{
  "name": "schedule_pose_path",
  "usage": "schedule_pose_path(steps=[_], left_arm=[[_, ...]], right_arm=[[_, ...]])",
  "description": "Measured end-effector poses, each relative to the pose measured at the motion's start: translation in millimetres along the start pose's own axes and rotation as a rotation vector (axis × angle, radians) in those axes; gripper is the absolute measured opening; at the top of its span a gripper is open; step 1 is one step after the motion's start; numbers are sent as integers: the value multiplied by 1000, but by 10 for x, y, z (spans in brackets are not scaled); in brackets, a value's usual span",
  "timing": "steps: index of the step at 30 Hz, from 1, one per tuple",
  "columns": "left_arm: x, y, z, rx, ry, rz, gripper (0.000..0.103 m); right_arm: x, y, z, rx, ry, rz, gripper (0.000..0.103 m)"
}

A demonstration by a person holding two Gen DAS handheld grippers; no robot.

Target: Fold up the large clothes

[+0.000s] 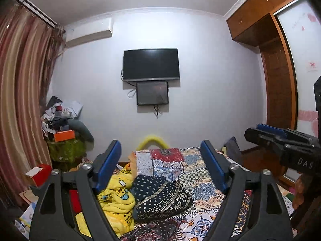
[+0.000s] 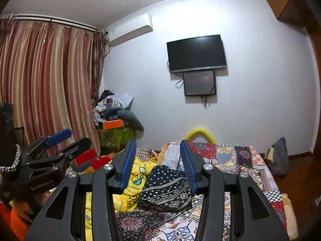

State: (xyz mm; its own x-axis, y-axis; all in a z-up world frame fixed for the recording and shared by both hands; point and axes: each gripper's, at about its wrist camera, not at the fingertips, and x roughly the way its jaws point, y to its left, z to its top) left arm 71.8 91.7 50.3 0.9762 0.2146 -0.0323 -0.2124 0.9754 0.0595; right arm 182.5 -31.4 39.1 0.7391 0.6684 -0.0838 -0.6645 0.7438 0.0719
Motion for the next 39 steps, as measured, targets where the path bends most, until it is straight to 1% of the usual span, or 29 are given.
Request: schedule_pose_path(steps=[1,2,3,5,9,10,11,13,17,24,29,39], left_arm=[[-30,10,-6,-12,-5,5,96],[-52,22,-19,-22,-9,11,101],[-76,26,-29,-29,-12,17,102],[-89,49,-46,-39,-5,13,102],[-100,45,-93,-47,15,14,102],[-94,47,-100,-49,19,15,102],[-105,31,-94,-50,20,16,102],[-110,28,-117,-52,23,10,102],[-96,27,-132,-52,27,11,102],[-54,16,-142,-53,38,12,102],[-25,46,-184,-34,43,29,102],[69,112,-272,-42,72,47,102]], right_arm=[[-20,12,-12,-2,-6,-13,56],[-30,17,-27,-4,-13,-26,62],[-18,15,-39,-6,-18,-36,64],[-33,44,-51,-12,-23,-67,79],[-38,61,-56,-15,-38,-104,91],[-41,62,-50,-13,-40,-111,99],[-48,57,-51,-10,-45,-117,103],[-57,59,-59,-6,-55,-123,103],[-24,37,-88,-8,-33,-125,103],[-54,47,-162,-20,-23,-138,103],[-39,21,-194,-7,-9,-139,103],[-41,19,-185,-12,9,-138,103]])
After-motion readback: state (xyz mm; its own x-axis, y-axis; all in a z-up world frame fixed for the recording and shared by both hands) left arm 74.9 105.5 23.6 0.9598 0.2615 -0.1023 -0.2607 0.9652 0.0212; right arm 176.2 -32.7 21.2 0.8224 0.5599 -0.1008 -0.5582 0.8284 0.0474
